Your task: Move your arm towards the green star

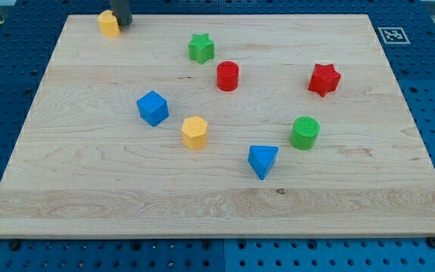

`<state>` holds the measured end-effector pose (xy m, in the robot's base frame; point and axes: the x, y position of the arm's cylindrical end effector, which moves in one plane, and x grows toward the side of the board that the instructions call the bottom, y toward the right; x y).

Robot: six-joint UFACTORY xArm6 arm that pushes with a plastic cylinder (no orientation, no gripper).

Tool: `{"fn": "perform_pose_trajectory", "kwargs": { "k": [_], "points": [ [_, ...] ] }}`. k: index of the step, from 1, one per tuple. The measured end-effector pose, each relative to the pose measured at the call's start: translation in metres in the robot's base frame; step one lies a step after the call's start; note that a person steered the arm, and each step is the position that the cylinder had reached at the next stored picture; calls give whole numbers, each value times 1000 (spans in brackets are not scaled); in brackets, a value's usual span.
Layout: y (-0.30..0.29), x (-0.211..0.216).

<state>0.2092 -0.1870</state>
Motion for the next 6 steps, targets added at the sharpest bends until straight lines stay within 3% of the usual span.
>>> {"fn": "perform_pose_trajectory", "kwargs": {
  "k": [3,5,6],
  "points": [
    [-4,0],
    [65,0],
    [65,0]
  ]
}}
